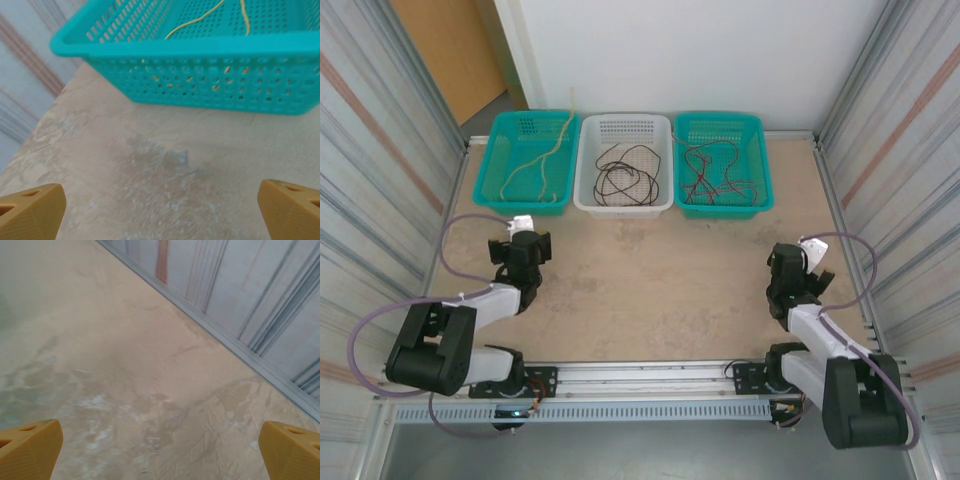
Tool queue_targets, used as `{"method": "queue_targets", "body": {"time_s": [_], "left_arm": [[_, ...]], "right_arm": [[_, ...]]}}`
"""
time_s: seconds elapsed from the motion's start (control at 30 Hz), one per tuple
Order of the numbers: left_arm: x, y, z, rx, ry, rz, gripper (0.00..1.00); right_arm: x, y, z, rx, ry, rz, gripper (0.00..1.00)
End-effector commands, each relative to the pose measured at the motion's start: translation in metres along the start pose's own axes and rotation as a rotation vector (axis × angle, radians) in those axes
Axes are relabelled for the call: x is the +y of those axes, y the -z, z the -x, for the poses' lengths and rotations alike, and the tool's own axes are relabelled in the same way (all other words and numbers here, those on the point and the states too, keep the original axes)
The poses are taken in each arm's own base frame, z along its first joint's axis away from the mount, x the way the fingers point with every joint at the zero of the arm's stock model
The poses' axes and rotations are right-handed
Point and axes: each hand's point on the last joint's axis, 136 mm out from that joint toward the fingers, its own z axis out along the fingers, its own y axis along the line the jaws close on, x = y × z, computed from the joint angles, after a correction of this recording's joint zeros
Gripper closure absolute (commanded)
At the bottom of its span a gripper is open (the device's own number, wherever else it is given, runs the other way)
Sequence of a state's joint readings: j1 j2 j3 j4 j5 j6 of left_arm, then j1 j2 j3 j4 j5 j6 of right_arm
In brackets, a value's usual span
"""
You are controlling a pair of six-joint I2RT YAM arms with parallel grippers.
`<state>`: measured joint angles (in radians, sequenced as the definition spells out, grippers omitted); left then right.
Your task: Untangle the cables
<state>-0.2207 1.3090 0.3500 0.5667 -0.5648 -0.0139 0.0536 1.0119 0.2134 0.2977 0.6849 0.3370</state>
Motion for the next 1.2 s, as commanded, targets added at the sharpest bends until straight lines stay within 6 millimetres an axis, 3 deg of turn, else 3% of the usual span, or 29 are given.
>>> {"method": "queue_targets", "body": {"time_s": [0.0, 0.1, 0.17, 0.23, 0.3, 0.37, 0.43, 1.17], "left_arm": [[-0.01, -0.002, 0.035, -0.147, 0.017, -0.103, 0.01], [-0.002, -0.009, 0.028, -0.214, 0.068, -0.09, 0.01], [-0.021, -0.011, 0.022, -0.175, 0.025, -0.204, 0.01], [-0.031, -0.017, 0.018, -0.188, -0.003, -0.244, 0.01], [-0.029, -0.019, 0.017, -0.202, 0.0, -0.219, 0.01], [-0.027, -0.026, 0.014, -0.143, 0.029, -0.247, 0.01], [-0.015, -0.039, 0.012, -0.077, 0.086, -0.222, 0.01], [-0.02, -0.038, 0.013, -0.074, 0.06, -0.221, 0.01]], "right_arm": [[0.03, -0.001, 0.043, -0.208, -0.089, 0.174, 0.01], [0.076, -0.002, 0.044, -0.241, -0.029, 0.417, 0.01], [0.109, -0.011, 0.032, -0.226, 0.087, 0.509, 0.01], [0.125, -0.021, 0.028, -0.242, 0.132, 0.52, 0.01], [0.126, -0.031, 0.019, -0.098, 0.146, 0.506, 0.01], [0.129, -0.048, 0.024, -0.05, 0.109, 0.539, 0.01], [0.126, -0.047, 0.021, -0.024, 0.104, 0.529, 0.01], [0.13, -0.045, 0.02, -0.028, 0.122, 0.544, 0.01]]}}
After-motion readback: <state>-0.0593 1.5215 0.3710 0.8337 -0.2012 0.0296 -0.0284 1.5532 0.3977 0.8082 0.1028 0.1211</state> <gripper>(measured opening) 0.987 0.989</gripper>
